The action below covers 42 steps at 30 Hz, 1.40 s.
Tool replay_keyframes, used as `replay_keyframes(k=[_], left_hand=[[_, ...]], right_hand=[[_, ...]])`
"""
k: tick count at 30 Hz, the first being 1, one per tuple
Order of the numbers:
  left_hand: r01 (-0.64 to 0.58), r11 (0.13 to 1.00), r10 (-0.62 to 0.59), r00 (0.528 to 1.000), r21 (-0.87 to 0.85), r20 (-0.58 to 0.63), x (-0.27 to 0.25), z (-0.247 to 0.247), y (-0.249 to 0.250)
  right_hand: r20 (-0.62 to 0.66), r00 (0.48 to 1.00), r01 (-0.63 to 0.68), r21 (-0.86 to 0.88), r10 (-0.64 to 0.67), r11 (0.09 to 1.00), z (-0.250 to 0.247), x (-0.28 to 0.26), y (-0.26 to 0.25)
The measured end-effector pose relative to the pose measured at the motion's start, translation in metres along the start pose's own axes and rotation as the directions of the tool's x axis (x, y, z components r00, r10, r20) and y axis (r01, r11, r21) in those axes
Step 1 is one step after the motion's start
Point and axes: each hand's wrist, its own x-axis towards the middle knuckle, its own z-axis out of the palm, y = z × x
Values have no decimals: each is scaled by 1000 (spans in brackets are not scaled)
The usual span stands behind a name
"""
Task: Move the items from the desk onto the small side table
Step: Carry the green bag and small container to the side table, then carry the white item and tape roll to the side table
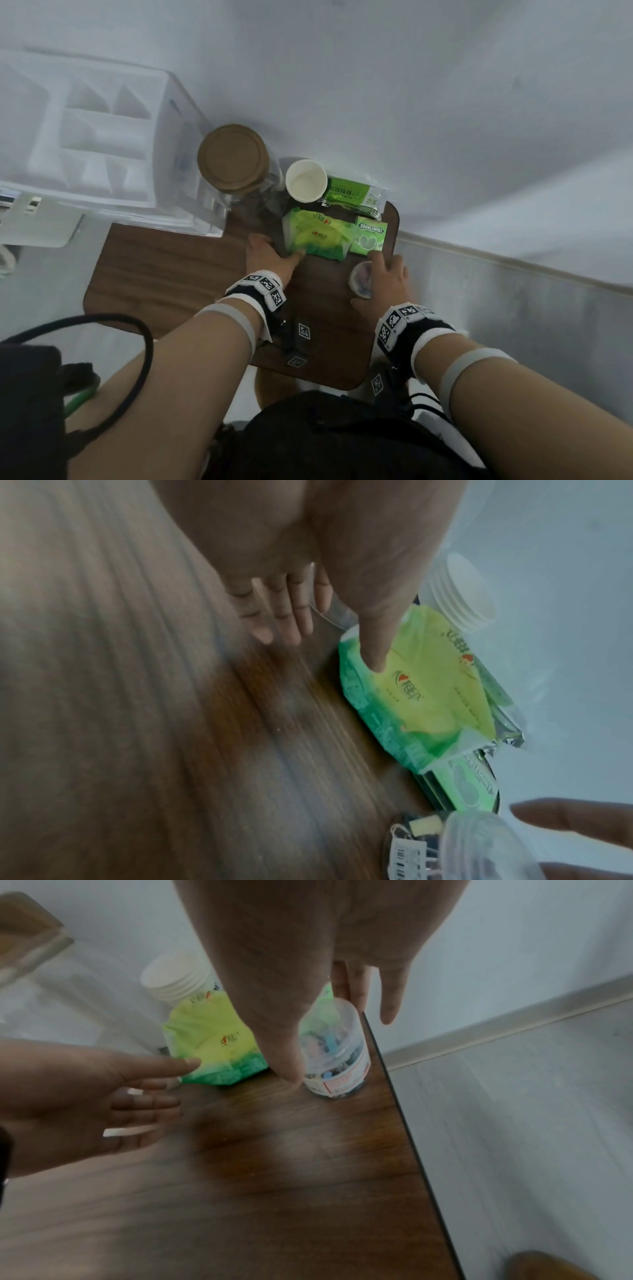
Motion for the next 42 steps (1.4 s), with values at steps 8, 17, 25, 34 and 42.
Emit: replay_keyframes(k=[8,17,25,34,42], left_hand=[[101,988,-93,993,-115,75,-100,-118,40],[132,928,-206,961,-348,-183,-318,-310,45],[104,755,-509,716,-648,-477,-554,-390,-45],[48,542,-829,196,-839,-524,-845,-331,-161],[-60,247,-947,-227,-967,-228,-1049,-171,-222]], right_hand=[[35,986,164,-28,-163,986,-108,-83,-64],[329,732,666,-160,-597,729,-243,-231,-225],[589,283,958,-137,-757,252,-206,-439,-341],[800,-253,957,124,-545,-262,-55,-735,-319],[853,-506,756,367,-127,-541,56,-931,-180]])
